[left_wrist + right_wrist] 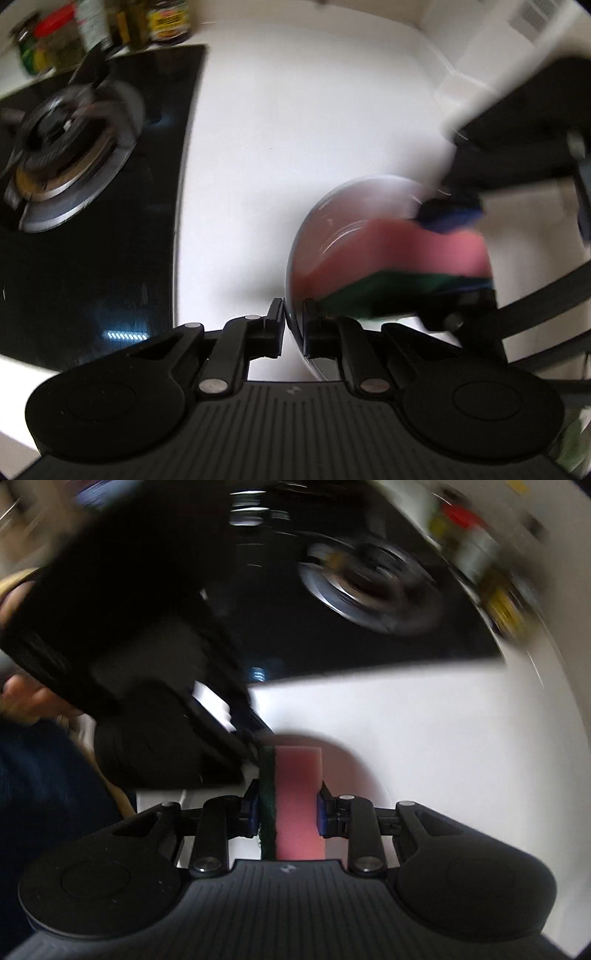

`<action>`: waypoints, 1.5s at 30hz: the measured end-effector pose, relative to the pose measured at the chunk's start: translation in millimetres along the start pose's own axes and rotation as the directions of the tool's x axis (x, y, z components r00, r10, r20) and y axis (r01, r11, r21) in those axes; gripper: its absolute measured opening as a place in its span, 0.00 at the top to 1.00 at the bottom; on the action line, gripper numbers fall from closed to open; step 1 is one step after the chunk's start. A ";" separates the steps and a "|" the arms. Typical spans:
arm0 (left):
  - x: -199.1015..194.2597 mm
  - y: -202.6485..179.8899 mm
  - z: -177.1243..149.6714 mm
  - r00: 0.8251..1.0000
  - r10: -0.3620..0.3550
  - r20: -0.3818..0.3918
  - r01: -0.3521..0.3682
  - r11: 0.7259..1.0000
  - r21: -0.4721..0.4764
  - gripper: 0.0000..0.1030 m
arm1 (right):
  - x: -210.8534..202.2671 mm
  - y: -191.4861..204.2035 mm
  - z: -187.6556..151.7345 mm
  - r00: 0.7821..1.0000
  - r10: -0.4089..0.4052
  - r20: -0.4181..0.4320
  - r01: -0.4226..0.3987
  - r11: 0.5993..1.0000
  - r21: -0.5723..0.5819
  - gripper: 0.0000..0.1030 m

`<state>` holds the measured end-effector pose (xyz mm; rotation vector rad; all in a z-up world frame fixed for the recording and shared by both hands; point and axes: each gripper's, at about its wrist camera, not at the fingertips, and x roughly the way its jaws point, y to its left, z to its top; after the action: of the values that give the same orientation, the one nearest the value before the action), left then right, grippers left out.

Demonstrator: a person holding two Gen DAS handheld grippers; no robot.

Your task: Clean bowl

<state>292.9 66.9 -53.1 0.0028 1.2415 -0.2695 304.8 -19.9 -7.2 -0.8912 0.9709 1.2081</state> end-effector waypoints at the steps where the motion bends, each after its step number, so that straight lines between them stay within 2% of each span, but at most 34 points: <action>1: 0.5 4.1 2.0 1.000 -0.010 0.004 0.010 1.000 0.008 0.93 | 1.2 -7.9 1.9 1.000 -0.001 0.007 0.001 1.000 0.019 0.77; 4: 2.6 10.1 7.7 1.000 -0.022 0.013 0.021 0.998 0.063 0.93 | 3.2 -43.1 -3.5 1.000 -0.016 0.025 0.009 0.967 0.253 0.78; 5: 4.1 9.2 10.1 1.000 -0.013 0.023 0.011 0.996 0.089 0.93 | 3.8 -56.9 -10.4 0.999 -0.034 0.029 0.021 0.930 0.366 0.77; 6: 6.0 8.3 12.3 1.000 -0.005 0.031 0.002 0.995 0.105 0.92 | 2.7 -70.7 -22.4 0.998 -0.057 0.029 0.035 0.862 0.507 0.77; 8: 9.8 8.8 19.1 0.999 -0.004 0.038 0.001 0.995 0.098 0.91 | -1.0 -77.9 -40.3 0.994 -0.109 0.017 0.073 0.767 0.637 0.77; 10: 11.8 10.8 29.5 0.999 -0.022 0.034 0.021 0.998 0.052 0.91 | -5.0 -77.6 -55.1 0.987 -0.158 0.011 0.100 0.677 0.729 0.76; 11: 11.1 11.7 32.2 0.999 -0.031 0.027 0.030 0.999 0.027 0.91 | -6.3 -74.0 -58.2 0.984 -0.176 0.009 0.111 0.662 0.741 0.76; 13: 4.0 11.5 29.4 0.999 -0.046 0.023 0.047 0.999 -0.018 0.91 | -7.8 -61.6 -58.3 0.979 -0.204 0.009 0.134 0.675 0.726 0.76; 14: 0.2 11.8 25.3 0.998 -0.054 0.019 0.055 0.997 -0.045 0.92 | -7.2 -54.3 -54.6 0.978 -0.206 0.012 0.141 0.708 0.692 0.76; 15: -1.7 12.5 21.3 0.998 -0.060 0.012 0.061 0.996 -0.064 0.91 | -8.7 -43.8 -51.2 0.977 -0.214 0.012 0.159 0.761 0.629 0.76; 17: -6.2 14.7 11.6 0.997 -0.074 -0.006 0.073 0.992 -0.104 0.89 | -8.2 -31.5 -46.6 0.974 -0.227 0.008 0.189 0.830 0.524 0.76; 18: -7.0 14.9 7.8 0.996 -0.083 -0.020 0.080 0.990 -0.116 0.87 | -6.7 -23.0 -38.2 0.980 -0.197 0.033 0.164 0.891 0.424 0.76; 21: -4.9 13.7 2.4 0.994 -0.099 -0.050 0.093 0.990 -0.110 0.82 | -4.7 -14.1 -18.0 0.995 -0.067 0.078 0.048 0.972 0.230 0.76; 23: 3.4 11.9 5.2 0.991 -0.108 -0.082 0.102 0.992 -0.077 0.81 | -0.4 -9.5 -1.9 0.997 -0.028 0.070 0.025 0.999 0.046 0.76; 25: 11.2 17.4 9.7 0.984 -0.143 -0.110 0.135 0.988 -0.080 0.80 | 3.1 -13.2 6.8 0.999 -0.016 0.048 0.018 0.999 -0.041 0.76; 27: 15.0 19.6 12.4 0.979 -0.161 -0.125 0.154 0.986 -0.061 0.79 | 4.3 -32.1 16.8 0.999 0.015 0.047 -0.015 1.000 0.008 0.77; 28: 15.6 18.1 13.3 0.982 -0.149 -0.120 0.146 0.989 -0.033 0.79 | 4.9 -41.9 20.5 0.999 0.007 0.051 -0.011 0.998 0.069 0.77; 29: 15.2 14.9 14.3 0.988 -0.113 -0.100 0.114 0.994 -0.003 0.79 | 4.6 -55.3 20.8 0.998 -0.009 0.059 -0.001 0.986 0.165 0.77; 31: 14.7 11.1 16.8 0.997 -0.049 -0.066 0.050 0.999 0.016 0.82 | 6.9 -65.9 16.1 0.996 -0.069 0.053 0.051 0.957 0.286 0.77; 32: 14.7 9.6 18.8 0.999 -0.012 -0.045 0.012 1.000 0.018 0.82 | 6.9 -71.1 7.6 0.993 -0.113 0.032 0.093 0.920 0.381 0.77; 35: 16.2 4.3 26.7 0.995 0.095 0.031 -0.095 0.995 0.014 0.85 | 2.2 -77.2 -18.8 0.987 -0.160 -0.013 0.138 0.807 0.574 0.77; 37: 19.2 2.5 33.0 0.993 0.102 0.054 -0.103 0.995 0.004 0.85 | -3.1 -74.0 -37.4 0.986 -0.166 -0.032 0.143 0.715 0.684 0.77; 38: 20.8 2.4 37.0 0.994 0.097 0.058 -0.097 0.995 0.000 0.84 | -5.9 -66.4 -43.6 0.987 -0.157 -0.035 0.136 0.700 0.701 0.77; 40: 25.9 0.9 45.7 0.993 0.093 0.065 -0.094 0.996 0.010 0.81 | -13.9 -49.4 -51.7 0.995 -0.095 -0.010 0.076 0.724 0.686 0.76; 42: 26.3 -1.8 47.0 0.993 0.100 0.068 -0.103 0.994 0.039 0.81 | -18.8 -34.2 -50.6 0.998 -0.032 0.046 -0.003 0.791 0.612 0.77; 43: 27.3 -1.8 50.1 0.993 0.095 0.063 -0.099 0.993 0.059 0.81 | -21.1 -31.1 -48.4 0.997 -0.045 0.060 0.003 0.823 0.569 0.77; 45: 27.9 -3.0 52.3 0.996 0.072 0.046 -0.076 0.993 0.093 0.85 | -25.6 -23.1 -40.8 0.988 -0.134 0.082 0.090 0.912 0.400 0.77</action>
<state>349.4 50.7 -61.6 0.1238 1.1827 -0.2622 320.5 -69.7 3.9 -0.5450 1.0157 0.9069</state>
